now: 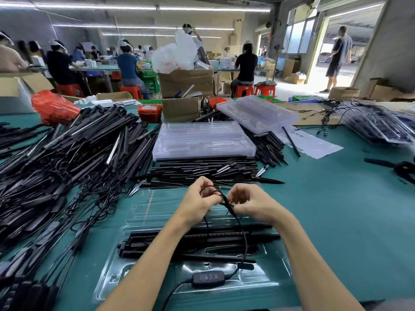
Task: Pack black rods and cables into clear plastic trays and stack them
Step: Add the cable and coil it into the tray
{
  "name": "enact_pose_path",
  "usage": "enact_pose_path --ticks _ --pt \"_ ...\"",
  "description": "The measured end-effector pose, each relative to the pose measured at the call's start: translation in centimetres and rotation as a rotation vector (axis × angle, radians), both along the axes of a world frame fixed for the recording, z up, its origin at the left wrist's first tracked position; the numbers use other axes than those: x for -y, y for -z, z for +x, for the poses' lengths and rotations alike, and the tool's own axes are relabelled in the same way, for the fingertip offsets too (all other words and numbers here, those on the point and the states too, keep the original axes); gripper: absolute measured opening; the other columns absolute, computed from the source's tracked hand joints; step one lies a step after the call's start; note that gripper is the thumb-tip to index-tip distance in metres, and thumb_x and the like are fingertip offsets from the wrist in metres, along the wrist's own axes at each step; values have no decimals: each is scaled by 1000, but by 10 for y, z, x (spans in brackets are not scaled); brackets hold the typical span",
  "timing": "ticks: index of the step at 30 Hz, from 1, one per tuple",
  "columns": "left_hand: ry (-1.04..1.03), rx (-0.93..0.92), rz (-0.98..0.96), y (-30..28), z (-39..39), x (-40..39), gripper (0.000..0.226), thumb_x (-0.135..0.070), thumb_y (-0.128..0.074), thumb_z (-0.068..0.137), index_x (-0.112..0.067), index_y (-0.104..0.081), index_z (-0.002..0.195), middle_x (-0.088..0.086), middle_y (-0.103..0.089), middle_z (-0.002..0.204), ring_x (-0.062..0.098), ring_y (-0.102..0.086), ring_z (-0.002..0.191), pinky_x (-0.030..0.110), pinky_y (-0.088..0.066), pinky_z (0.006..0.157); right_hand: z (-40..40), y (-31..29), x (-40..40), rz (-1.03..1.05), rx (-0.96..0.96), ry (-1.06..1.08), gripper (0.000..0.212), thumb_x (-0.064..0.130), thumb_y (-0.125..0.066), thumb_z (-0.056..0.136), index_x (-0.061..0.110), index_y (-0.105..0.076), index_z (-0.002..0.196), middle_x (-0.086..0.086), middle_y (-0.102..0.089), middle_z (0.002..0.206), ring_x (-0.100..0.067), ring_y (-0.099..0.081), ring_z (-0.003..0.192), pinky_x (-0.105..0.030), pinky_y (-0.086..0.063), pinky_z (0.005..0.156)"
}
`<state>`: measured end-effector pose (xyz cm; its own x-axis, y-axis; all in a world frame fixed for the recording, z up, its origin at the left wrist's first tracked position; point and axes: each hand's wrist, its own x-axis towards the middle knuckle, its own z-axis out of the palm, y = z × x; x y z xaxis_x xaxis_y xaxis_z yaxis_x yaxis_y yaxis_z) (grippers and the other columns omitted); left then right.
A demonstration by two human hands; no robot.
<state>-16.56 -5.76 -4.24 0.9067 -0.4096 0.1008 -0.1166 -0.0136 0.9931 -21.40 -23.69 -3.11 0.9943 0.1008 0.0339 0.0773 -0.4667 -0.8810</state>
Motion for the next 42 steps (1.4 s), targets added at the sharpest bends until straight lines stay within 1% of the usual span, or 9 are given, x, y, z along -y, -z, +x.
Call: enact_pose_path --ticks 4,11,17,22,28,33,37,39,42 --pt "76 -169 -191 -5 4 -11 33 -7 -58 63 -12 -45 92 6 -58 73 12 -52 60 25 -36 54 -3 4 2 40 0 47 21 -8 -59 82 7 -62 97 13 -52 59 -7 -42 54 -19 -36 55" --pt "120 -202 -214 0 5 -15 35 -13 -68 69 -12 -48 98 -1 -58 68 11 -49 59 23 -39 53 -7 3 -1 -20 9 9 19 -6 -65 82 12 -62 78 9 -55 65 -4 -47 56 -19 -40 60" --pt "76 -20 -220 -2 7 -12 43 -12 -84 73 -16 -56 105 -8 -64 72 6 -57 65 20 -39 58 -11 -2 -1 123 36 -11 12 19 -71 84 12 -64 77 1 -63 68 -12 -51 65 -28 -40 65" --pt "112 39 -54 -11 -4 -9 41 -30 -77 79 -14 -58 112 -1 -75 81 10 -62 70 25 -44 65 -14 2 -9 201 118 -30 20 21 -79 79 12 -67 92 -1 -49 65 -15 -40 62 -24 -32 56" --pt "157 271 290 -22 -26 -43 34 -48 -61 88 -32 -63 118 -11 -70 116 -1 -61 108 26 -48 91 -30 9 0 441 174 77 10 20 -74 77 13 -77 83 -1 -59 68 -11 -49 62 -21 -42 59" --pt "399 437 767 -12 -53 -80 89 -86 -66 64 -60 -32 141 -46 -16 148 -19 -8 141 23 -13 119 -40 6 3 780 131 46 6 19 -68 80 14 -71 81 -14 -71 103 -27 -66 95 -34 -52 76" --pt "402 531 945 0 -58 -86 113 -90 -66 56 -53 -19 152 -38 5 157 -18 21 139 29 12 119 -46 0 -4 1066 76 -103 25 34 -60 89 14 -73 82 -21 -61 136 -39 -57 127 -45 -46 103" --pt "376 567 954 3 -58 -86 107 -93 -60 60 -53 -19 151 -34 2 160 -16 19 142 33 13 121 -48 -1 -8 1206 42 -88 29 37 -59 89 14 -74 81 -20 -66 128 -40 -60 123 -45 -51 100" --pt "350 593 964 7 -56 -84 99 -95 -50 67 -55 -18 151 -32 2 161 -14 19 143 36 10 123 -51 0 -12 1259 41 -5 22 38 -65 85 19 -71 77 -11 -72 85 -31 -72 87 -39 -58 81"
